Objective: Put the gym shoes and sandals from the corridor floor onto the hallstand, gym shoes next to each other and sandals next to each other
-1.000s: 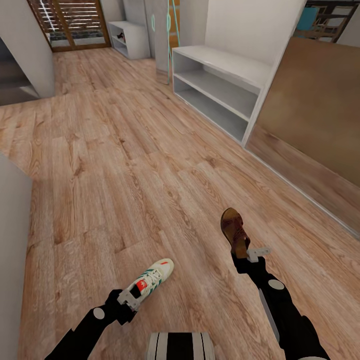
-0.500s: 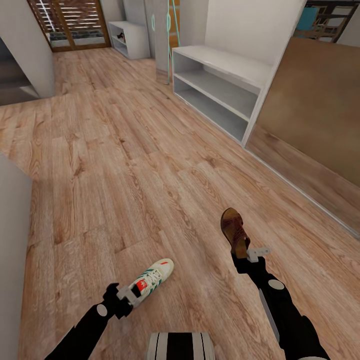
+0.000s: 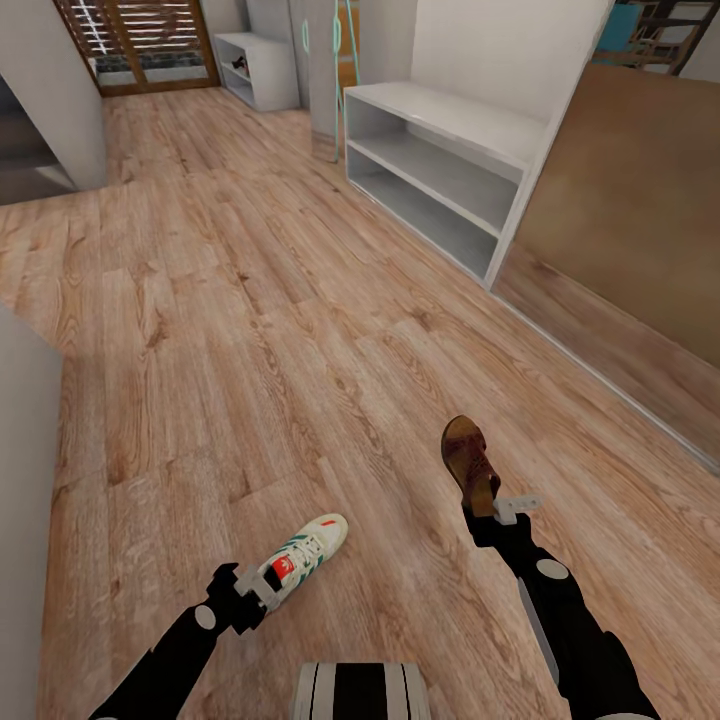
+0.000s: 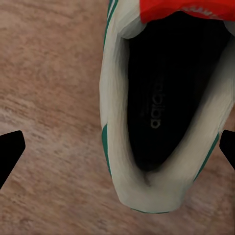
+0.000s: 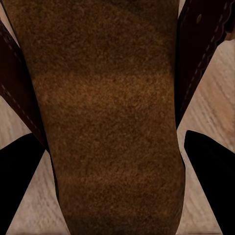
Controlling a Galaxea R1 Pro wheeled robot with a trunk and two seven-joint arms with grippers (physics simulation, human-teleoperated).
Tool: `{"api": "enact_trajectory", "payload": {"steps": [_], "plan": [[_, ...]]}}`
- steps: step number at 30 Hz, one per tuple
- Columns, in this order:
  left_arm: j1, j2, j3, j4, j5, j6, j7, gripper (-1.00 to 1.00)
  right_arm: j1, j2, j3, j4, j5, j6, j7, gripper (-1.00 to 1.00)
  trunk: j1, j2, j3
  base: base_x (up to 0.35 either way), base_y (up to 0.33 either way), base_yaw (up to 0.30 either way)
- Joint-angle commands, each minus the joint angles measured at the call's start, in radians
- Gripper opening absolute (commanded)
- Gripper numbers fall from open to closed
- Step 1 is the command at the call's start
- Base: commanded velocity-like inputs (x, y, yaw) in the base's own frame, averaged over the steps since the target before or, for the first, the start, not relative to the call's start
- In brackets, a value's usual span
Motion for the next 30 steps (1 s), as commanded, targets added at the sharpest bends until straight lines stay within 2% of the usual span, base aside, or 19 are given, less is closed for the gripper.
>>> {"api": "enact_trajectory", "payload": {"steps": [1,11,18,25,30], "plan": [[0.0,0.001,-0.003,-0.002,-0.007,0.005,-0.004,1.0,0.0,0.0,-0.002,-0.002,0.01,0.005,0.008,-1.0,0.0,0.0,-0.002,0.0,0.0,0.0],[0.007,0.0,-0.006,-0.002,-0.007,-0.007,0.002,1.0,-0.001,0.0,-0.003,-0.002,0.01,0.005,0.008,-1.0,0.0,0.0,-0.004,0.0,0.0,0.0],[0.008,0.003,-0.006,0.003,-0.006,-0.02,0.053,1.0,0.0,0.0,-0.003,-0.002,0.01,0.005,0.008,-1.0,0.0,0.0,-0.004,0.0,0.0,0.0],[0.008,0.004,-0.005,0.009,-0.008,-0.104,0.068,1.0,0.0,0.0,-0.002,-0.002,0.01,0.005,0.008,-1.0,0.0,0.0,-0.004,0.0,0.0,0.0],[0.008,0.004,-0.005,0.011,-0.008,-0.122,0.07,1.0,0.0,0.0,-0.002,-0.001,0.01,0.005,0.008,-1.0,0.0,0.0,-0.004,0.0,0.0,0.0]]}}
